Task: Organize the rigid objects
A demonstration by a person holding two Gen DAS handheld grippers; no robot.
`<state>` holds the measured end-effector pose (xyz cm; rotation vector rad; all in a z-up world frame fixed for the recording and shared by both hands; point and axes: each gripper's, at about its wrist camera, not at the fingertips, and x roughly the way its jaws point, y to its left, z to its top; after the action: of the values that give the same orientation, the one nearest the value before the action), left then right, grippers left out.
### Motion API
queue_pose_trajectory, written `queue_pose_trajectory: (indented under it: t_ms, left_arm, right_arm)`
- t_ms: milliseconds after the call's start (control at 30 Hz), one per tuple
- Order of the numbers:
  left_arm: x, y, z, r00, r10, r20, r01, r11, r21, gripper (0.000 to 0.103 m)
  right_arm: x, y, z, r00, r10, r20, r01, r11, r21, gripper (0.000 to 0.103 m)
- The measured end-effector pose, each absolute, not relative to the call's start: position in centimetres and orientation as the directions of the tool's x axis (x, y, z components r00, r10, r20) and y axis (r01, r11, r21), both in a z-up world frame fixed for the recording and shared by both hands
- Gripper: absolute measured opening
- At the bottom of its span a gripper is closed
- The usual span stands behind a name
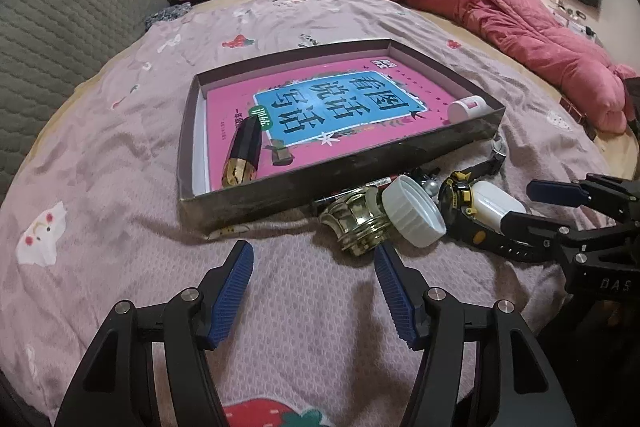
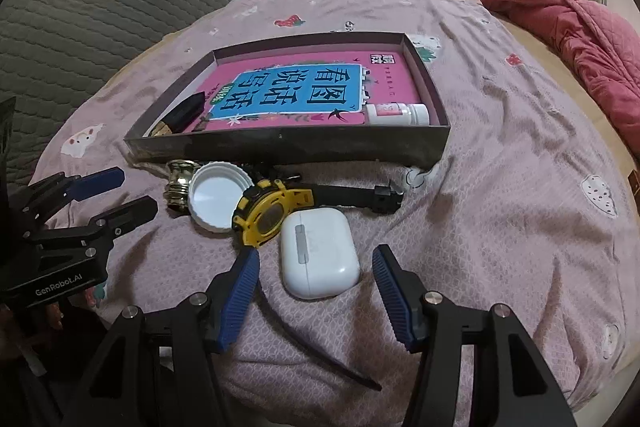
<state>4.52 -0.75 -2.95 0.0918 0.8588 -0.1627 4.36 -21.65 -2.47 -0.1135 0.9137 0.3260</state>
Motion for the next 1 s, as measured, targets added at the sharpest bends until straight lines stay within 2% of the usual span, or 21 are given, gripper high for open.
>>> queue_pose_trajectory:
  t_ms: [567, 867, 1000]
  left_arm:
    - [5.8, -1.7, -3.6, 0.639, -0.160, -0.753, 0.286, 0.958, 0.039, 0.065]
    - [5.1, -3.7, -3.7, 0.689, -0.106, -0.716, 0.370, 0.902, 0.223, 0.065]
    - [5.1, -4.1, -4.1, 0.679, -0.118, -0.725, 0.403, 0.885, 0.234, 0.065]
  right_arm:
    - [5.6, -22.0, -3.8, 0.529, 0.217, -0.820, -0.301, 0.952, 0.058, 0.058]
    - [5.7, -22.1, -4.0, 0.519, 0.228, -0.824, -0.301, 0.951, 0.074, 0.058]
    - [5.9, -22.3, -4.0, 0.515, 0.232, -0.825, -0.301, 0.950, 0.080, 0.058]
